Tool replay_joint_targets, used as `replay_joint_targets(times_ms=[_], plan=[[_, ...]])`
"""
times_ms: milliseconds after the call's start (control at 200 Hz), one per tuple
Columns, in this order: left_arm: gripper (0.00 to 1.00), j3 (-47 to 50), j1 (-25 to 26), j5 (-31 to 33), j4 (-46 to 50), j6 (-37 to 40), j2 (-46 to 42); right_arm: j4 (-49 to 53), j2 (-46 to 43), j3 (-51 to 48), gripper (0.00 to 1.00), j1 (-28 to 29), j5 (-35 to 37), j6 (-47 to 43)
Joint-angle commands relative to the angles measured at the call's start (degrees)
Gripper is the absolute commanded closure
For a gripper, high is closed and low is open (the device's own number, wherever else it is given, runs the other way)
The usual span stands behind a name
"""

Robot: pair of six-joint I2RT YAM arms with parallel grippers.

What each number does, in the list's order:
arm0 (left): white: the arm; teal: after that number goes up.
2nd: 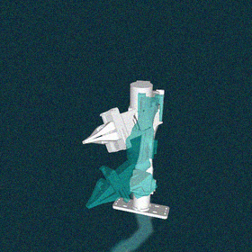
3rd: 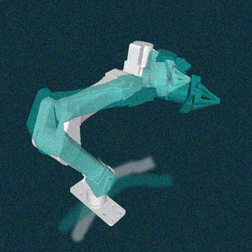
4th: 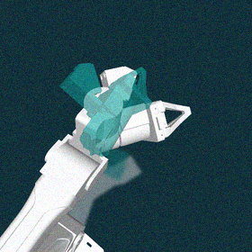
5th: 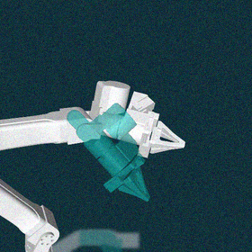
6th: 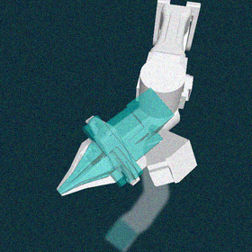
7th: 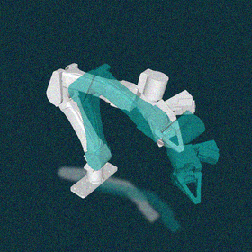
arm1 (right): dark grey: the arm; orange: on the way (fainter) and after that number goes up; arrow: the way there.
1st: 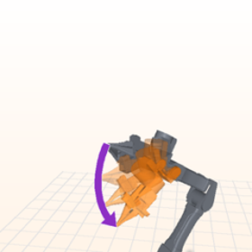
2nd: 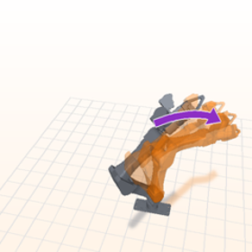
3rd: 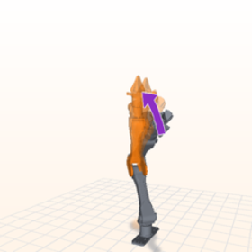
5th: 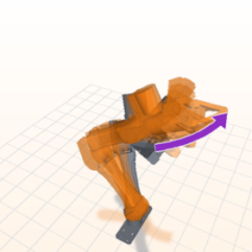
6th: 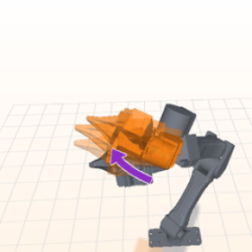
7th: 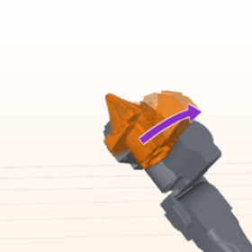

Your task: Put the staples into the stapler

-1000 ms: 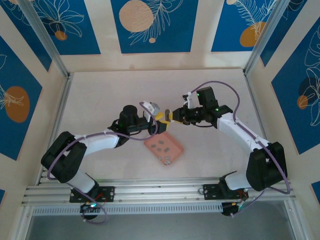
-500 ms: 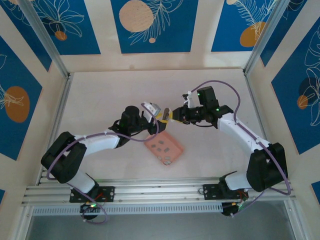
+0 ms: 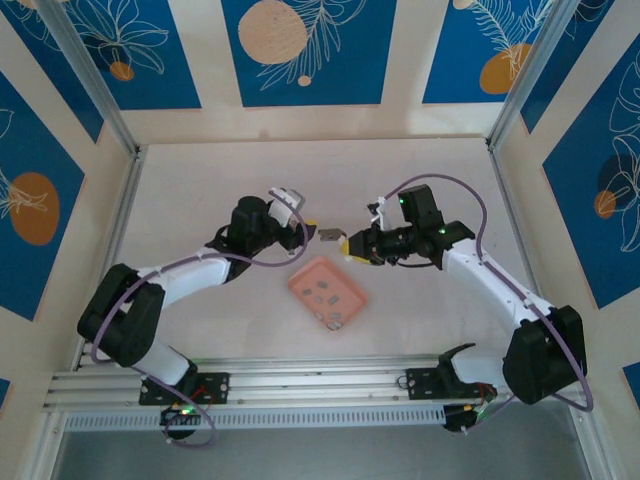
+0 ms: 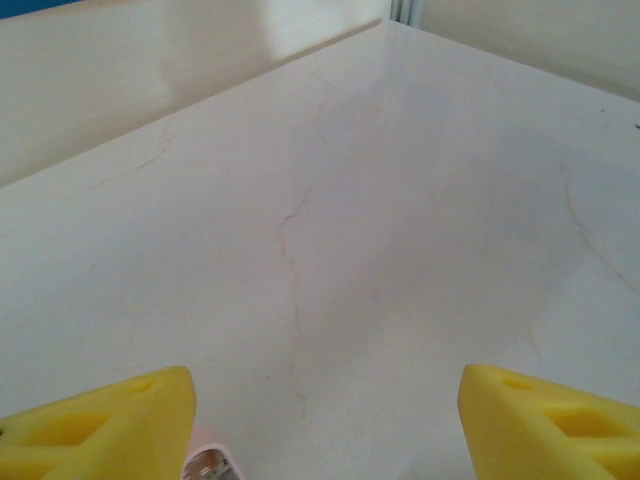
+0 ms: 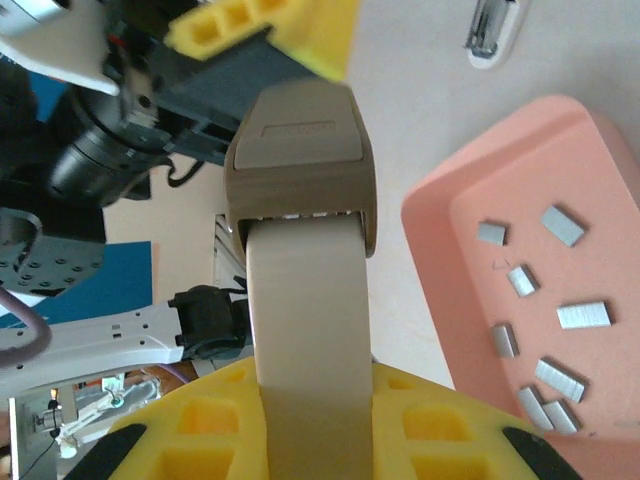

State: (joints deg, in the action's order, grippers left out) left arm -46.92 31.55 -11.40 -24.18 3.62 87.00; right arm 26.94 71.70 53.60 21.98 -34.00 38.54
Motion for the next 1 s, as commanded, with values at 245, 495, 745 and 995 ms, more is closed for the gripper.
replay_joint_targets(times_ms=[245, 495, 745, 995], plan=[[0.31, -4.9, -0.9, -19.6, 22.8, 17.7, -6.3, 2.8, 1.9, 2.9, 1.0, -2.1, 1.3, 2.5], [0.33, -11.3, -0.4, -24.4, 32.2, 25.0, -5.7, 2.4, 2.8, 4.1, 1.0, -0.9, -0.4, 0.0], [0.39, -17.6, 1.2, -26.8, 35.5, 28.0, -1.5, 2.0, 2.7, 4.1, 1.0, 0.8, -0.8, -0.9], [0.4, -22.2, 2.9, -29.0, 39.4, 31.1, 2.9, 0.9, 3.1, 4.4, 1.0, 1.7, -1.5, -1.1]])
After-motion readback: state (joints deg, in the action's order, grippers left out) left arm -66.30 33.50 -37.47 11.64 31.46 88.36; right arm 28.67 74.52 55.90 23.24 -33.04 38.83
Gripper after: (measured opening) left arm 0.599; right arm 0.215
